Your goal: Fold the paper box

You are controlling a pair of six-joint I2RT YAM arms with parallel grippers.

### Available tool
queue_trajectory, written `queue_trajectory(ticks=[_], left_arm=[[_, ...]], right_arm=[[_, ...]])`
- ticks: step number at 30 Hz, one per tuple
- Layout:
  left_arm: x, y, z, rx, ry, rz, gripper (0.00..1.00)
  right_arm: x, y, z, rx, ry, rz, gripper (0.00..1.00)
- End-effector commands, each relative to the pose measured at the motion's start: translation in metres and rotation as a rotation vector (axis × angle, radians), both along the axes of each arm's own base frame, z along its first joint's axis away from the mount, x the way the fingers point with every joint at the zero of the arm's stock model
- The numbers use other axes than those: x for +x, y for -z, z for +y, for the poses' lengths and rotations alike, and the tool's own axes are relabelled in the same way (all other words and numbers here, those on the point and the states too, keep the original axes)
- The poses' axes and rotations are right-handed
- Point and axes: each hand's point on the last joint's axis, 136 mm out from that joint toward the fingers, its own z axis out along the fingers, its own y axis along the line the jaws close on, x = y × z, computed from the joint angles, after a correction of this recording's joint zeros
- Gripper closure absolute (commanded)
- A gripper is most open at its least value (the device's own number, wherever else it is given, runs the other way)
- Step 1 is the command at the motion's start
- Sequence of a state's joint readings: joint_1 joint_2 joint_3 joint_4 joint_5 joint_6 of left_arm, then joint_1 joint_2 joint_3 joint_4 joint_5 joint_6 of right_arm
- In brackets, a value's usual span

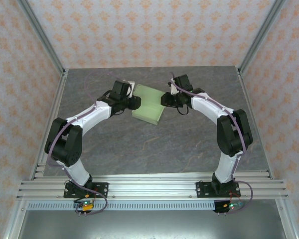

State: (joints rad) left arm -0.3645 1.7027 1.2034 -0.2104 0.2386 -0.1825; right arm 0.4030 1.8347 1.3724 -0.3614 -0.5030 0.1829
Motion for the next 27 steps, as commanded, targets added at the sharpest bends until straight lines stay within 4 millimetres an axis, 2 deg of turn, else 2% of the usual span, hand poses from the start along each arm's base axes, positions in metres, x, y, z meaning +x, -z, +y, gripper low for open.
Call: queue_trajectory(ticks=[1,4,6,11,19,23,27], left_arm=[[0.003,-0.021,0.017,0.059,-0.063,-0.05,0.46],[0.006,-0.034,0.036,0.125,-0.11,-0.114,0.32],[0.009,-0.035,0.041,0.146,-0.107,-0.119,0.3],[0.021,-0.034,0.039,0.071,-0.064,-0.14,0.29],[0.028,-0.039,0.032,0.03,-0.022,-0.165,0.28],[0.034,-0.034,0.028,0.024,-0.011,-0.157,0.28],[0.036,-0.032,0.026,0.007,-0.01,-0.148,0.28]], right_arm=[[0.002,-0.005,-0.006,-0.022,0.013,-0.019,0.69],[0.001,-0.007,-0.007,-0.058,-0.029,-0.029,0.71],[0.002,-0.007,-0.009,-0.09,-0.051,-0.044,0.72],[0.007,-0.002,-0.016,-0.183,-0.096,-0.058,0.74],[0.021,0.001,-0.027,-0.298,-0.104,-0.098,0.74],[0.033,0.002,-0.035,-0.375,-0.066,-0.122,0.68],[0.04,0.001,-0.029,-0.365,-0.063,-0.147,0.73]])
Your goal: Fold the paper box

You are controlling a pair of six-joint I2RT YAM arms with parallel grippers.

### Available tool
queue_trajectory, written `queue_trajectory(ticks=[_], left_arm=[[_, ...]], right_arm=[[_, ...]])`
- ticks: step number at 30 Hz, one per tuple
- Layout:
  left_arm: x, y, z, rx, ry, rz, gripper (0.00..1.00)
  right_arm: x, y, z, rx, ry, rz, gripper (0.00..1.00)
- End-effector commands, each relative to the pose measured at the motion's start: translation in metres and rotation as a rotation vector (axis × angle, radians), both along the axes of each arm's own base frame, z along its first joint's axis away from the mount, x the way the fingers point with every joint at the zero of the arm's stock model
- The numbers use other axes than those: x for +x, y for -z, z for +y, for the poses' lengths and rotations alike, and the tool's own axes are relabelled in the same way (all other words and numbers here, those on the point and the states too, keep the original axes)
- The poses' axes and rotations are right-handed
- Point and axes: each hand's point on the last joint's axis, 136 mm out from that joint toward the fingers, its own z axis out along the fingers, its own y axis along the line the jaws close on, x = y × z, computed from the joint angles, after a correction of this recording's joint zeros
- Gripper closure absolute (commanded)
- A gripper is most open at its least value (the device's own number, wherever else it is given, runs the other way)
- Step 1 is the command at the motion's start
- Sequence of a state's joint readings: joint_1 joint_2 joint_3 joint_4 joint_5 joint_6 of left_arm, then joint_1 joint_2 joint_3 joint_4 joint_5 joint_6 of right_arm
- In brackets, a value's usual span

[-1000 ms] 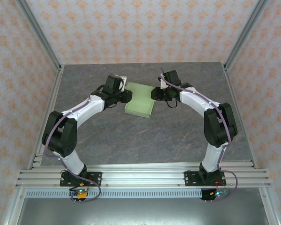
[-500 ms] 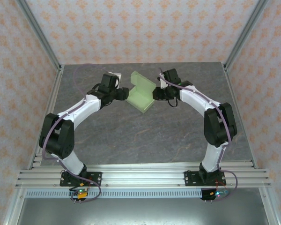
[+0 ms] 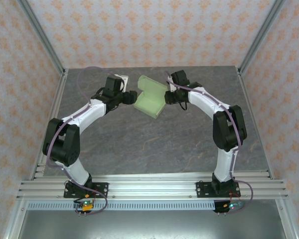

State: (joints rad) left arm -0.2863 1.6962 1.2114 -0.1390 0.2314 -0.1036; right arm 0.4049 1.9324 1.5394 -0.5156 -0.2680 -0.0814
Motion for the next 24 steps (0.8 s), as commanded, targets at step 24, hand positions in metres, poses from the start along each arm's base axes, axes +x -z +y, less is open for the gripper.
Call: queue_trajectory(ticks=[24], left_arm=[[-0.067,-0.001,0.01,-0.019,0.083,-0.127,0.27]], right_arm=[[-0.064,-0.014,0.011,-0.097,-0.431,-0.028,0.93]])
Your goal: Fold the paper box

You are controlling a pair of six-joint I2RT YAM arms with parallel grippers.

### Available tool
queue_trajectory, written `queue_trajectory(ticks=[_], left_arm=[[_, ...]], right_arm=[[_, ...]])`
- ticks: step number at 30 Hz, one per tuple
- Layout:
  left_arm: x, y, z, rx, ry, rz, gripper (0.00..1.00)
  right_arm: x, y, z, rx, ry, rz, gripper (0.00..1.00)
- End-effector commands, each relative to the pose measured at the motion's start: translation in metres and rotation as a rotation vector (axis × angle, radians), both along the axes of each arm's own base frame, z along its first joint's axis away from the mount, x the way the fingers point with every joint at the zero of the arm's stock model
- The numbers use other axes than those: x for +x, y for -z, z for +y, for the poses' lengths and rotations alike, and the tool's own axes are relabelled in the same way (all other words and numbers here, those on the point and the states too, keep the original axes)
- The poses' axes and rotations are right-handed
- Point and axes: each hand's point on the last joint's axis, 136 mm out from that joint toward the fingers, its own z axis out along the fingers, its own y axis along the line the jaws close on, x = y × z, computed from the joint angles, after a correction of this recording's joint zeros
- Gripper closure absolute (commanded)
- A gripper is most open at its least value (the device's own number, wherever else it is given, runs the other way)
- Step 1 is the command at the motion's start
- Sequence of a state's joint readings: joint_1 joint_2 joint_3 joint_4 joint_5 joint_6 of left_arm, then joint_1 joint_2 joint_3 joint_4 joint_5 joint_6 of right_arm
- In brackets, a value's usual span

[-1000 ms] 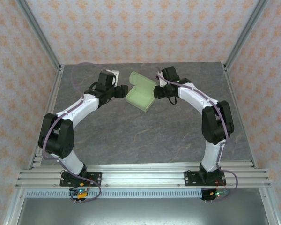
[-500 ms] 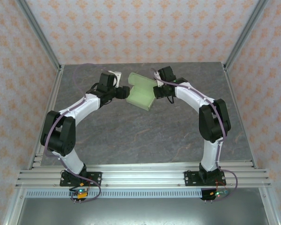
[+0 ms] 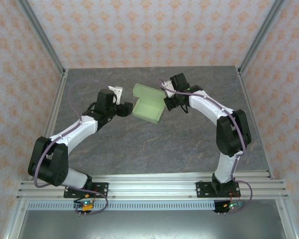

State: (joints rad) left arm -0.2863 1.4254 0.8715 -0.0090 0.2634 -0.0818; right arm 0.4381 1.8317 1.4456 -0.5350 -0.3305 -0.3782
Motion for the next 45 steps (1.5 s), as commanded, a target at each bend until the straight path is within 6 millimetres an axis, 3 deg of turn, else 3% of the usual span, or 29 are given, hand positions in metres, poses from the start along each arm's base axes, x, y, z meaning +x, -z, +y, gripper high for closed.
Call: queue_trajectory(ticks=[1,6,10,14,16,20,24,29,38,45], left_arm=[[-0.004,-0.003,-0.006,0.003,0.068,-0.067,0.28],[-0.006,0.006,-0.013,0.023,0.133,-0.041,0.31],[-0.004,0.003,-0.016,0.019,0.147,-0.056,0.32],[0.001,0.007,-0.019,0.014,0.151,-0.045,0.38],[0.002,0.008,-0.023,0.004,0.17,-0.044,0.45],[-0.002,0.01,-0.032,-0.024,0.223,-0.017,0.69],[-0.002,0.012,-0.033,-0.055,0.203,-0.018,0.82],[-0.002,0.005,-0.038,-0.109,0.194,-0.036,0.87],[-0.001,0.019,-0.054,-0.152,0.173,-0.006,0.91],[-0.004,0.028,-0.066,-0.139,0.112,-0.019,0.9]], right_arm=[[-0.03,-0.003,-0.001,-0.021,-0.138,0.041,0.93],[-0.057,0.002,0.005,-0.027,-0.321,0.026,0.95],[-0.057,-0.006,0.006,-0.012,-0.317,-0.008,0.95],[-0.059,-0.006,0.008,-0.014,-0.34,-0.01,0.95],[-0.06,-0.004,0.008,-0.023,-0.344,-0.01,0.95],[-0.054,-0.004,0.012,-0.011,-0.323,-0.019,0.95],[-0.049,-0.002,0.021,0.044,-0.239,0.006,0.95],[-0.046,-0.002,0.033,0.084,-0.146,-0.043,0.95],[-0.025,-0.025,0.033,0.184,0.184,-0.147,0.95],[-0.036,-0.031,0.05,0.198,0.271,-0.216,0.93]])
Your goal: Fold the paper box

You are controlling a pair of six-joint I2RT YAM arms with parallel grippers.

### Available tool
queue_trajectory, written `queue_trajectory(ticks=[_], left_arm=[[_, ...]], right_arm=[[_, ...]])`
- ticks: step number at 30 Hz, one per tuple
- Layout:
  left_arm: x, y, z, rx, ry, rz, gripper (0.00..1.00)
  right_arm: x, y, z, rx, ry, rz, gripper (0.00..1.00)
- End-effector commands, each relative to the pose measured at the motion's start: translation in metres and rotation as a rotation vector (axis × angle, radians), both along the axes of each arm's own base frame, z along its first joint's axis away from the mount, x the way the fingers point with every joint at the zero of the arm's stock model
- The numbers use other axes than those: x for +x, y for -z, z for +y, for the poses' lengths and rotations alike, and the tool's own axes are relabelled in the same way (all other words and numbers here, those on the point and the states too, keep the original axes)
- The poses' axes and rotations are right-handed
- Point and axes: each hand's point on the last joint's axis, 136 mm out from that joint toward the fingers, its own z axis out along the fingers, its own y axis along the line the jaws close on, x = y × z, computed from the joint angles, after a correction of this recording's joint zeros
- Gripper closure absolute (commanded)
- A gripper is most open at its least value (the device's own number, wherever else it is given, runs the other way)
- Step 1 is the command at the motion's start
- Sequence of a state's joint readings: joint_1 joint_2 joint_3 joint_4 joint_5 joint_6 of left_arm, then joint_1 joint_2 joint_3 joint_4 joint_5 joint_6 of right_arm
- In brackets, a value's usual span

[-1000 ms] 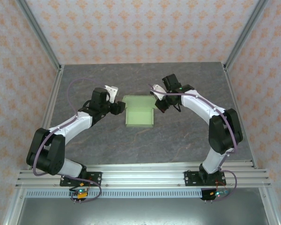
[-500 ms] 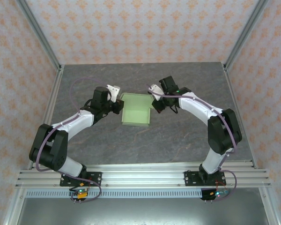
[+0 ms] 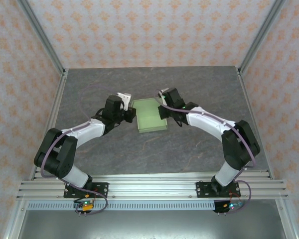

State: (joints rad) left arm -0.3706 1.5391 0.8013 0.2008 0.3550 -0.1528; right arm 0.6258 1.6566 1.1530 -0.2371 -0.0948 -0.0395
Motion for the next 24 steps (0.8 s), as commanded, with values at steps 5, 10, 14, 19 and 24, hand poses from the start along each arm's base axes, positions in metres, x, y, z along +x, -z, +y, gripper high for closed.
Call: queue_trajectory(ticks=[5,10,14,19,24], left_arm=[[-0.001,0.004,-0.007,-0.036,-0.082,-0.042,0.9],[-0.012,0.008,-0.011,-0.021,-0.116,-0.063,0.9],[-0.024,0.024,-0.011,-0.006,-0.127,-0.051,0.9],[-0.034,0.039,-0.007,-0.007,-0.138,-0.03,0.9],[-0.038,0.044,-0.01,-0.048,-0.145,-0.001,0.9]], right_arm=[[-0.009,-0.004,0.012,0.051,0.072,-0.089,0.92],[-0.023,0.015,0.004,0.051,0.056,-0.079,0.91],[-0.031,0.023,0.002,0.073,0.043,-0.078,0.89],[-0.038,0.026,0.002,0.12,0.04,-0.074,0.87],[-0.041,0.029,0.001,0.133,0.044,-0.071,0.86]])
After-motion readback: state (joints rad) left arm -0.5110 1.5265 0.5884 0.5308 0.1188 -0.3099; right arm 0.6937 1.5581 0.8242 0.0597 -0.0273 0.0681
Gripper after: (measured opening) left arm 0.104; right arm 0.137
